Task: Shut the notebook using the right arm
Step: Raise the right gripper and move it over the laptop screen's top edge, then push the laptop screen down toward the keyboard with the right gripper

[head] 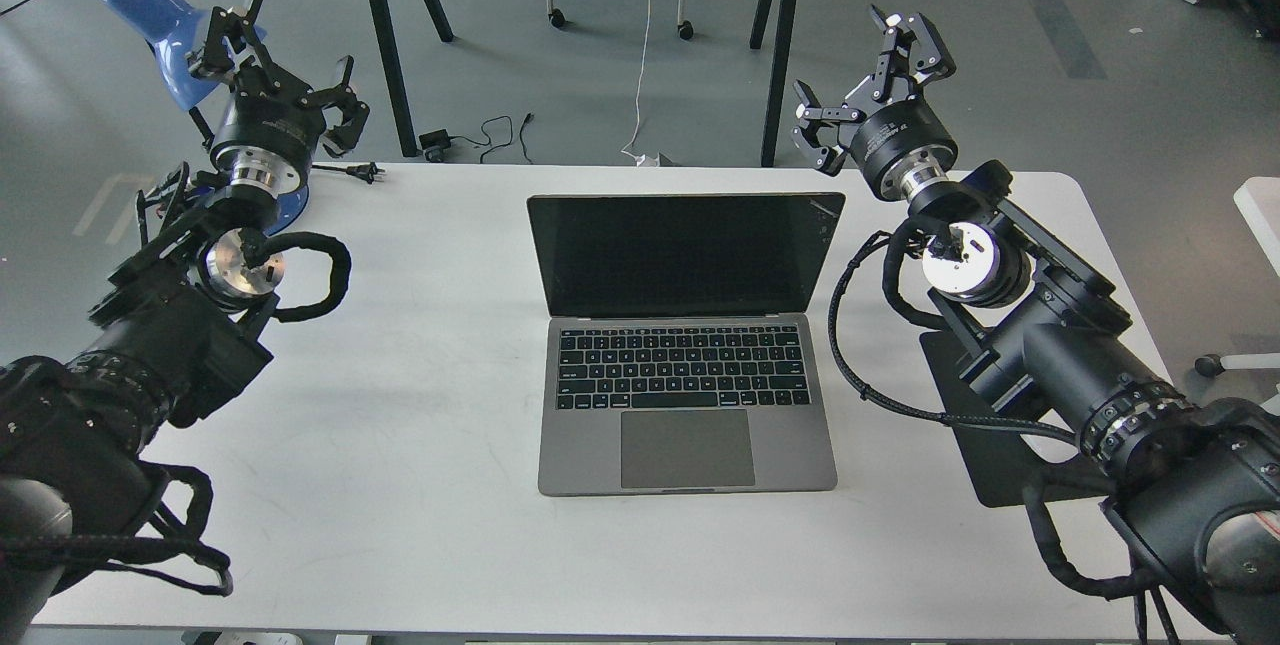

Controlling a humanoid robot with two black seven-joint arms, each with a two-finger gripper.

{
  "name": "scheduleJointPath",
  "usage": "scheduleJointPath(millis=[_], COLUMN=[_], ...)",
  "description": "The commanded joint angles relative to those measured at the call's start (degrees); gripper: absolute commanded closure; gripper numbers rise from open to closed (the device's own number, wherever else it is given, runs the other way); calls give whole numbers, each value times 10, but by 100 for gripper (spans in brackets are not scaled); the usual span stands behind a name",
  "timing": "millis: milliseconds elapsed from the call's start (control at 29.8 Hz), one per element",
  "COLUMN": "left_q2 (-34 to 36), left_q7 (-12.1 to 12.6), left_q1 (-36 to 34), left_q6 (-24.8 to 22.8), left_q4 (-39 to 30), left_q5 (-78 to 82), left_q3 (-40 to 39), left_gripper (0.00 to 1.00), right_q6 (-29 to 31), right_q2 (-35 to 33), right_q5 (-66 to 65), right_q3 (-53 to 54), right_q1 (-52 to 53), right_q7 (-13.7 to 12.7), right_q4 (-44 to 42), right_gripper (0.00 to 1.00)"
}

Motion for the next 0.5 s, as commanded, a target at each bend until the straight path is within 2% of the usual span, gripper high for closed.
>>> scheduleJointPath(millis=[0,101,269,471], left_q2=[0,0,1,0], left_q7=[0,0,1,1], left_q1=[0,0,0,0], left_q6=[0,0,0,0], left_q4=[0,-1,0,0], left_q5=[1,2,3,4], left_q3=[0,1,1,1], left_gripper=[0,0,0,0], right_q6=[0,-2,-32,-32], right_q2=[1,-15,-83,-146], right_q5=[2,2,2,2], right_q3=[-42,-43,-57,-85], right_q1=[-15,-50,-97,-142], right_q7=[1,0,-6,-6], right_q4=[26,92,198,279], right_gripper=[0,0,0,0])
